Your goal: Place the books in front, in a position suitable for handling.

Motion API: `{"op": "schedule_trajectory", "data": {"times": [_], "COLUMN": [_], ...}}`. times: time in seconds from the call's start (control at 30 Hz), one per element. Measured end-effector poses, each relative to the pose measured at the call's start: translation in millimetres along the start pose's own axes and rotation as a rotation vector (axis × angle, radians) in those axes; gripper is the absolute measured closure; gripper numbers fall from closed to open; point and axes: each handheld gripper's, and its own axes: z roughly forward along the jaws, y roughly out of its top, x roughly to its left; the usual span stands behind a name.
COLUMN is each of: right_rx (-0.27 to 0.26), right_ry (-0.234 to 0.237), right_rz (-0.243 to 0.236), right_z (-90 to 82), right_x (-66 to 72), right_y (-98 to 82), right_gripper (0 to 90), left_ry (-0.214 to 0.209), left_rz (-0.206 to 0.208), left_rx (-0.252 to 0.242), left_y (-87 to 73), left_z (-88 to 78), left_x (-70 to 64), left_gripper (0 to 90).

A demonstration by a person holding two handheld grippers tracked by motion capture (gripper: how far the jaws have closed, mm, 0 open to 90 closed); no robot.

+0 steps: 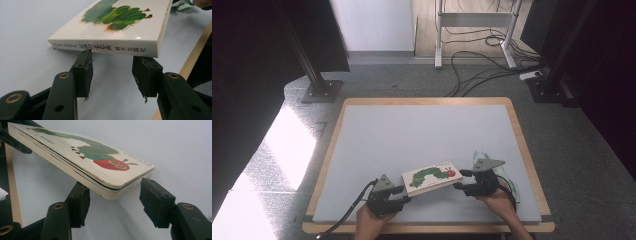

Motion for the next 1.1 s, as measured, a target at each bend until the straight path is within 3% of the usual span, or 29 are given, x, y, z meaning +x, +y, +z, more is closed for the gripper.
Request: {"op": "schedule_trajectory", "data": {"times": [0.3,0.57,0.77,0.83,0.93,1.1], "right_rx": [0.007,0.035,0.043,0.070,0.087,0.084], "right_ry": [-0.012,-0.009,-0.004,-0.007,-0.027,-0.006], "right_rz": [-0.025,-0.024,-0.020,-0.041,-0.078,-0.069], "right_z": [3.2,10.0,11.5,13.6,15.2,15.2], "right_x": [7.1,9.2,9.8,11.3,16.0,14.3], "right_y": [-14.9,-27.8,-31.3,-31.4,-31.0,-31.1], "right_gripper": [41.2,40.2,38.7,36.4,34.6,31.1], "left_ry": [0.046,0.078,0.070,0.066,0.076,0.075], "left_rz": [0.009,0.047,0.075,0.075,0.092,0.095], "left_rx": [0.004,0.020,0.014,0.010,0.008,0.010], "left_y": [-13.0,-24.3,-27.4,-28.4,-29.5,-29.5], "left_z": [8.2,17.1,18.0,18.5,19.1,19.2], "left_x": [-9.4,-15.9,-19.7,-21.7,-22.9,-23.0], "left_gripper": [50.2,47.6,40.0,35.4,34.7,34.8]}}
